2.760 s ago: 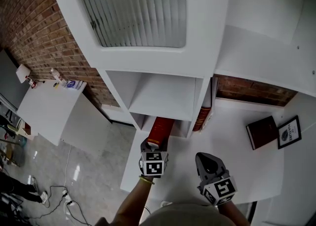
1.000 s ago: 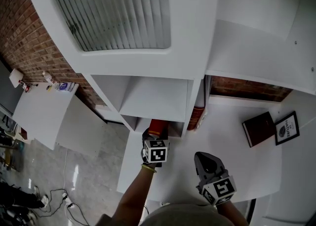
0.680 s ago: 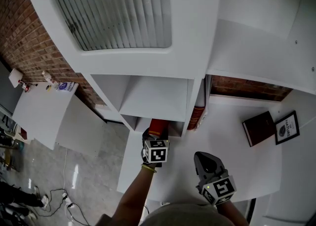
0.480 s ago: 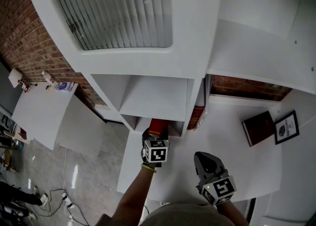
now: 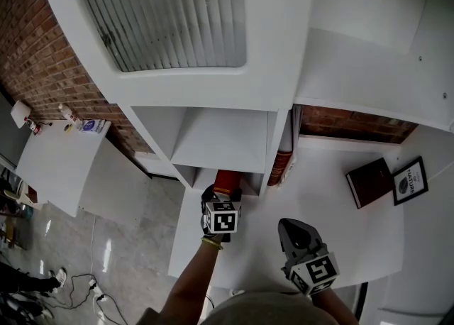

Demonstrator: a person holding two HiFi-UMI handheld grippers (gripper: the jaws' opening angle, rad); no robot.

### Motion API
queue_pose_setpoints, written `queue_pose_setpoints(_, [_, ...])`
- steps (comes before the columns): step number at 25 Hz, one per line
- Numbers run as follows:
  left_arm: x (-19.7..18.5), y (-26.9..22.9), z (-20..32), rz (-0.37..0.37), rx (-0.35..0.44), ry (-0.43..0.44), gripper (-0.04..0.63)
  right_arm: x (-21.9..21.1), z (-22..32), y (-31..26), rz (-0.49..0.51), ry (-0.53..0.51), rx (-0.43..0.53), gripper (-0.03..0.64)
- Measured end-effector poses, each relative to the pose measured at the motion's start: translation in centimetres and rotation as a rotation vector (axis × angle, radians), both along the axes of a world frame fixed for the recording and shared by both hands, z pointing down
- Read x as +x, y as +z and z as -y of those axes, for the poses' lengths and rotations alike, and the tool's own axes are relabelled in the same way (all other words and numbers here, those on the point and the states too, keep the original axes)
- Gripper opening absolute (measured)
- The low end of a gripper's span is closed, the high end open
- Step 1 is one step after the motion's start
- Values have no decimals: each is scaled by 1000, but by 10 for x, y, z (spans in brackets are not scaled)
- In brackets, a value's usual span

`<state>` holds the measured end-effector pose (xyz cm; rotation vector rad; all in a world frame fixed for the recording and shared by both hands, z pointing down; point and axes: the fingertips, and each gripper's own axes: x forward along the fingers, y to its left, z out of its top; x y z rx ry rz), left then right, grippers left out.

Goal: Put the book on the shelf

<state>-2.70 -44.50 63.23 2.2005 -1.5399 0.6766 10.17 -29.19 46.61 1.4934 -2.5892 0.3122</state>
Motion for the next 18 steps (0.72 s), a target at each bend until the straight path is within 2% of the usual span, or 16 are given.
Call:
queue_pose_setpoints(5, [-3, 12, -14, -29, -34, 16, 344, -1, -4, 1, 0, 2, 1, 6])
queue_pose_setpoints(18, [-20, -8, -56, -45, 0, 2, 344, -13, -21, -1, -1, -19, 22, 6])
